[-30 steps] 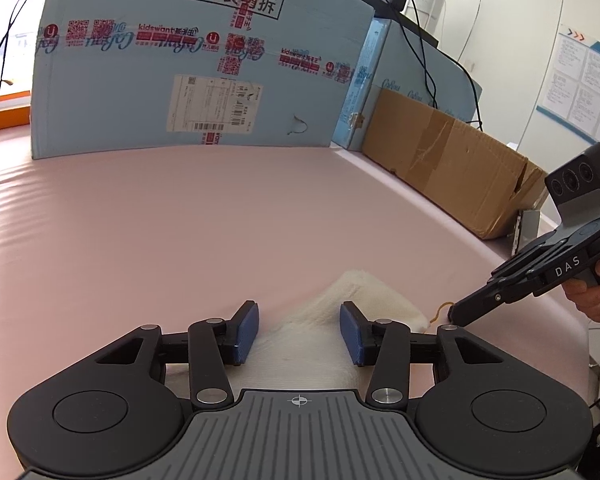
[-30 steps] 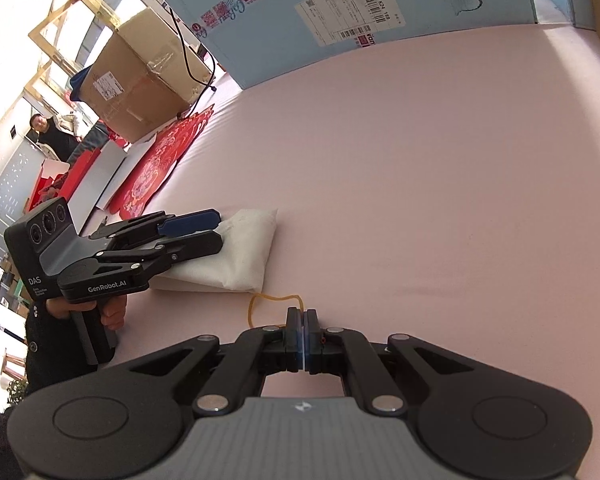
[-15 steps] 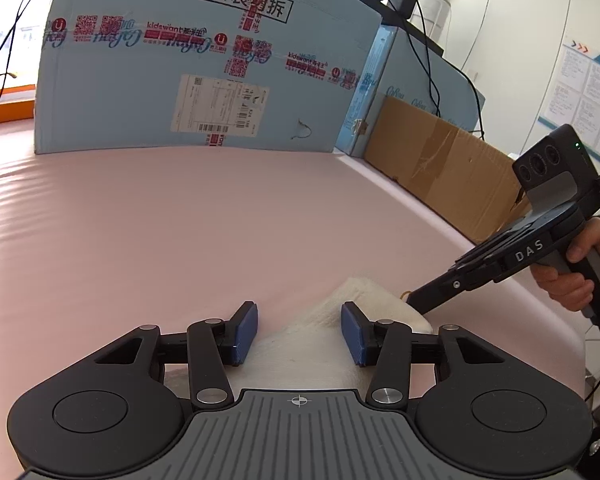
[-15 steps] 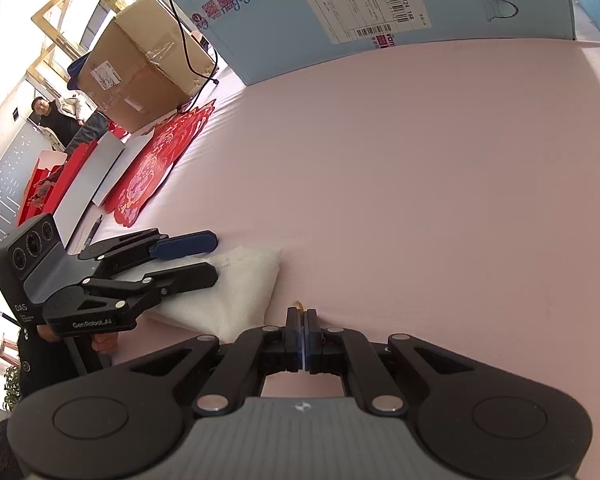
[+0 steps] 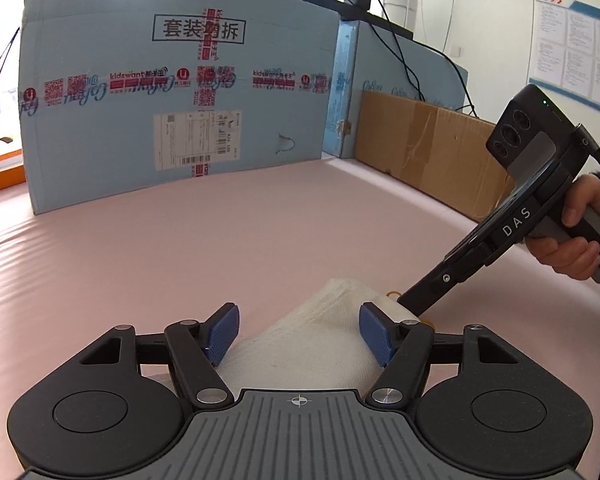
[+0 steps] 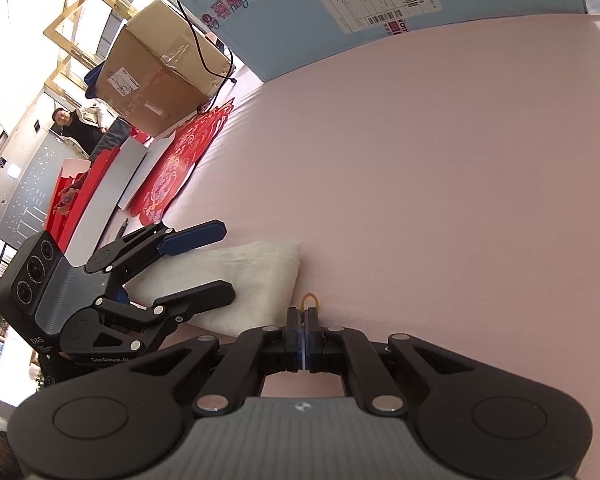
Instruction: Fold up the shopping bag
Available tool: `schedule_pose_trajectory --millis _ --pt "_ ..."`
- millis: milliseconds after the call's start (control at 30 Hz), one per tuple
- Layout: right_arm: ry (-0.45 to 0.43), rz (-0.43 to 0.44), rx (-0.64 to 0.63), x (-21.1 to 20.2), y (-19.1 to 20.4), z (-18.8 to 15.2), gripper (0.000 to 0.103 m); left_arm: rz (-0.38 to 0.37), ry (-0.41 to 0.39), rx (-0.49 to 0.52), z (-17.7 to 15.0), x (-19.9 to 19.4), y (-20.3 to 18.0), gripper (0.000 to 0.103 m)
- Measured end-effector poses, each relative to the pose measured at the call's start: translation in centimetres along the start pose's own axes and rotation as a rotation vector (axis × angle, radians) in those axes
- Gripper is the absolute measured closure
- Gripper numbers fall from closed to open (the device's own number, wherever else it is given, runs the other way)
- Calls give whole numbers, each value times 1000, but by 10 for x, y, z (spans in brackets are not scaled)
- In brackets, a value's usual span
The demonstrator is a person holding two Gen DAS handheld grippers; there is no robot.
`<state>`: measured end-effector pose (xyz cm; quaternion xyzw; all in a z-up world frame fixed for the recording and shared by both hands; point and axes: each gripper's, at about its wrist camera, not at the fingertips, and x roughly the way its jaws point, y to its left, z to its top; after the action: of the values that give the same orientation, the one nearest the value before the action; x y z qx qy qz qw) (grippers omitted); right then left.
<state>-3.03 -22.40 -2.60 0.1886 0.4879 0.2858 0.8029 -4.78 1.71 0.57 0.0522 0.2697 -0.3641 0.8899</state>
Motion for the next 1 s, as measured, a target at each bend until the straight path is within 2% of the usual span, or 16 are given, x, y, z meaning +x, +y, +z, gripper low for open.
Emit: schedule_pose_trajectory --millis 267,433,500,633,700,833,933,1000 --pt "-60 59 101 -12 -19 -6 101 28 46 52 -2 9 -13 36" --pt "-77 42 90 -16 -20 -11 92 22 58 64 -3 10 -17 36" --pt "-90 39 79 -16 -18 -10 83 8 64 58 -3 11 -18 36" --pt "-107 23 58 -10 -12 -7 83 -8 68 53 -4 11 -19 36" --pt "-113 11 41 -7 -9 -7 91 -9 68 54 -3 12 -20 36" --pt "-121 -44 -22 -6 -1 -8 95 -7 64 54 -4 12 -20 36" --pt "-134 -126 -135 -10 9 -9 80 -5 61 57 -4 11 -20 36" --pt "-142 -181 -210 -12 16 -10 63 -4 59 61 -4 11 -21 36"
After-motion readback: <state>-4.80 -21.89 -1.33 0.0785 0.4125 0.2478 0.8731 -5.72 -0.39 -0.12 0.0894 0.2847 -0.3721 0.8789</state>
